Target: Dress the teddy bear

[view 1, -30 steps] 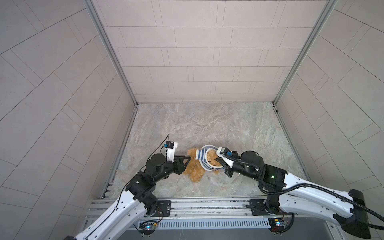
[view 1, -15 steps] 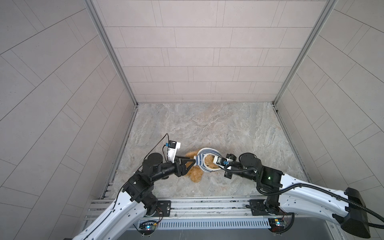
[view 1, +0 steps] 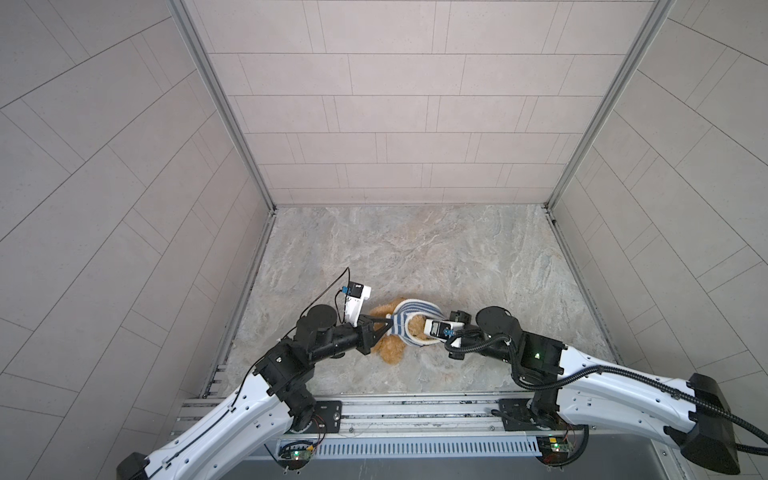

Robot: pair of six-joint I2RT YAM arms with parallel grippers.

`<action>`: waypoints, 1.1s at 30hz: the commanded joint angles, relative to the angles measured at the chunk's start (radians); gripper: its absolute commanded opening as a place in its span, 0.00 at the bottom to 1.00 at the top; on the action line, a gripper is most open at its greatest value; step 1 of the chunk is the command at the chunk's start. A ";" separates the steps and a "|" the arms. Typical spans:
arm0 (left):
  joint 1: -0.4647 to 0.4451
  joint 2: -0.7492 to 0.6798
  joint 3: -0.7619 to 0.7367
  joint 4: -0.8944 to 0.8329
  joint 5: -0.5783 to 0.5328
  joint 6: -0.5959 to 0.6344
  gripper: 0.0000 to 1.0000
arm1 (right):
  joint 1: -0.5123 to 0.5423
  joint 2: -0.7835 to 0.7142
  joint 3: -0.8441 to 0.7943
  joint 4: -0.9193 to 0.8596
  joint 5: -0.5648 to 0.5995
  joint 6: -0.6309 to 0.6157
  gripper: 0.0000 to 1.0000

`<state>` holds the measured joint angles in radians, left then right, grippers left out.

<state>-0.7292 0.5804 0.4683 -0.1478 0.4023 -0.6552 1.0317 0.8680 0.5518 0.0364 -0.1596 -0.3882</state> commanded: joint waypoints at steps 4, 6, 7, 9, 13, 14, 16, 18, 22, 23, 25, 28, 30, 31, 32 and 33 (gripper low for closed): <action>0.077 0.031 -0.006 -0.039 -0.088 -0.003 0.00 | 0.062 -0.017 0.041 -0.057 -0.027 -0.125 0.00; 0.089 0.045 -0.013 -0.049 -0.113 0.004 0.00 | 0.080 -0.017 0.047 -0.072 -0.035 -0.150 0.00; 0.092 0.052 -0.016 -0.053 -0.122 0.008 0.00 | 0.088 -0.017 0.049 -0.077 -0.036 -0.161 0.00; 0.104 0.068 -0.024 -0.058 -0.134 0.013 0.00 | 0.098 -0.014 0.051 -0.083 -0.032 -0.176 0.00; 0.114 0.090 -0.039 -0.063 -0.151 0.024 0.00 | 0.104 -0.013 0.053 -0.100 -0.037 -0.187 0.00; 0.114 0.093 -0.042 -0.069 -0.158 0.030 0.00 | 0.106 -0.016 0.050 -0.097 -0.045 -0.189 0.00; 0.114 0.094 -0.051 -0.072 -0.157 0.040 0.00 | 0.109 -0.027 0.043 -0.083 -0.046 -0.186 0.00; 0.114 0.095 -0.061 -0.078 -0.161 0.047 0.00 | 0.110 -0.040 0.033 -0.061 -0.044 -0.186 0.00; 0.114 0.096 -0.070 -0.083 -0.151 0.072 0.00 | 0.110 -0.056 0.007 0.013 -0.005 -0.130 0.00; 0.113 0.088 -0.072 -0.062 -0.119 0.071 0.00 | 0.109 -0.043 0.015 0.020 0.024 -0.099 0.00; 0.110 0.056 -0.070 -0.029 -0.088 0.064 0.00 | 0.110 -0.011 0.040 0.023 0.087 -0.028 0.00; 0.099 -0.016 -0.057 0.028 -0.068 0.053 0.18 | 0.109 0.038 0.101 0.033 0.190 0.155 0.00; 0.099 -0.047 -0.036 0.035 -0.074 0.052 0.31 | 0.110 0.057 0.129 0.044 0.242 0.258 0.00; 0.099 -0.057 -0.029 0.032 -0.082 0.051 0.35 | 0.110 0.060 0.136 0.055 0.263 0.312 0.00; 0.099 -0.071 -0.024 0.028 -0.094 0.051 0.40 | 0.110 0.065 0.139 0.077 0.284 0.380 0.00; 0.097 -0.085 -0.025 0.031 -0.103 0.047 0.45 | 0.110 0.067 0.140 0.097 0.294 0.429 0.00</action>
<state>-0.6334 0.5259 0.4179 -0.1417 0.3237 -0.6163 1.1343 0.9405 0.6540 0.0242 0.0448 -0.1814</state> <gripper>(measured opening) 0.433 0.081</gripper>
